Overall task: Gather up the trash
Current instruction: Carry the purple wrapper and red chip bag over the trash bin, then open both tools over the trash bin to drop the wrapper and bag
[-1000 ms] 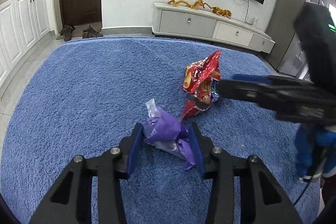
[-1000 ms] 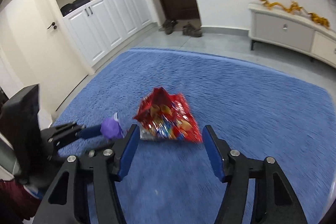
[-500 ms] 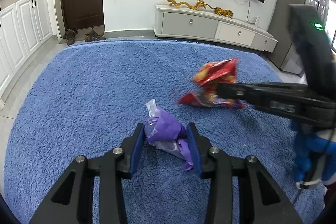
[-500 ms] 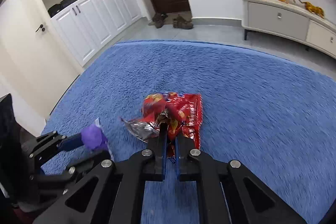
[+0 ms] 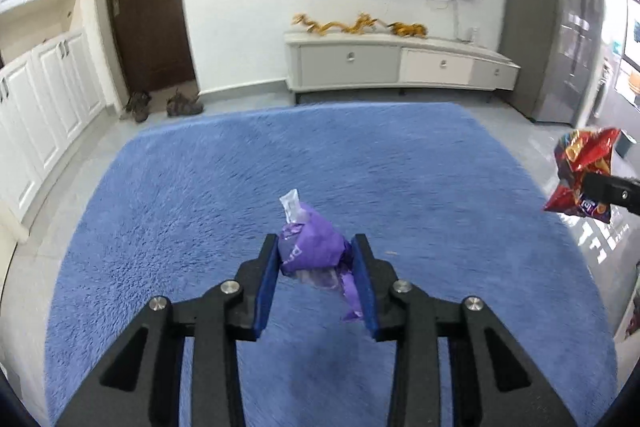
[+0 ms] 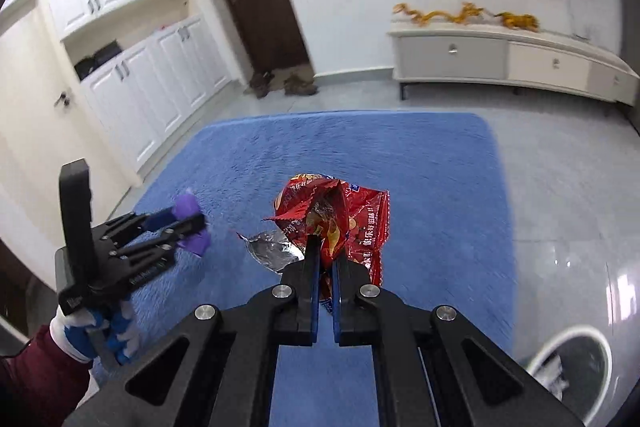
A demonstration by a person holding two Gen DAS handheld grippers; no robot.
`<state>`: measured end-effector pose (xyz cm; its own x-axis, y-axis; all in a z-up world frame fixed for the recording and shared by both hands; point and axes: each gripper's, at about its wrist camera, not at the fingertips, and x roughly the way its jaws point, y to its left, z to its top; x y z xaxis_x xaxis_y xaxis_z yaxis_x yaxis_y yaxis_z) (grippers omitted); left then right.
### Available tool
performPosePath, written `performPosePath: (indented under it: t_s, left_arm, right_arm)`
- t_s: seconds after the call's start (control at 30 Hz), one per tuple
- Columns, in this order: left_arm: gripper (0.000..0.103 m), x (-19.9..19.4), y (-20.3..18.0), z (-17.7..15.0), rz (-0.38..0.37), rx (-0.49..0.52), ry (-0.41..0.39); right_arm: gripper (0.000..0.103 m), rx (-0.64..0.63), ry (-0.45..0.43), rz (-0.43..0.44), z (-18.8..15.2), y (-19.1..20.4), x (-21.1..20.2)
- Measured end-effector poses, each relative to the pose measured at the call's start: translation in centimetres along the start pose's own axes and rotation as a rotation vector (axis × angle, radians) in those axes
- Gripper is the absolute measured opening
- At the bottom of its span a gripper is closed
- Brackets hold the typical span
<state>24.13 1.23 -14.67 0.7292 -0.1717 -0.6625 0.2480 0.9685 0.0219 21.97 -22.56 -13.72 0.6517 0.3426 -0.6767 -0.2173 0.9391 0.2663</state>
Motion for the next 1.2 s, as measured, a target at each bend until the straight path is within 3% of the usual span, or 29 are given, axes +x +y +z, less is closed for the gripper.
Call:
performPosePath:
  t_s: [0.23, 0.37, 0.53, 0.77, 1.1, 1.2]
  left_arm:
    - [0.034, -3.6, -8.3, 1.0, -0.114, 0.12, -0.028]
    - [0.034, -4.3, -14.9, 2.3, -0.225, 0.189, -0.026]
    - [0.034, -3.6, -24.4, 3.4, -0.361, 0.296, 0.01]
    - [0.035, 0.6, -36.3, 2.9, -0.471, 0.401, 0.13]
    - [0.039, 6.4, -44.3, 0.9, -0.515, 0.454, 0.243]
    - [0.045, 7.4, -45.6, 0.5, -0.526, 0.448, 0.267]
  right_arm:
    - [0.005, 0.13, -0.074, -0.118, -5.0, -6.3, -8.7]
    - [0.005, 0.216, -0.111, -0.229, -8.0, -11.4, -13.6]
    - [0.005, 0.318, -0.111, -0.345, -11.8, -17.5, -16.7]
    - [0.005, 0.468, -0.017, -0.42, -16.9, -25.1, -14.8]
    - [0.01, 0.562, 0.082, -0.434, -22.1, -31.0, -11.5]
    - [0.014, 0.574, 0.094, -0.44, -22.4, -31.9, -10.7]
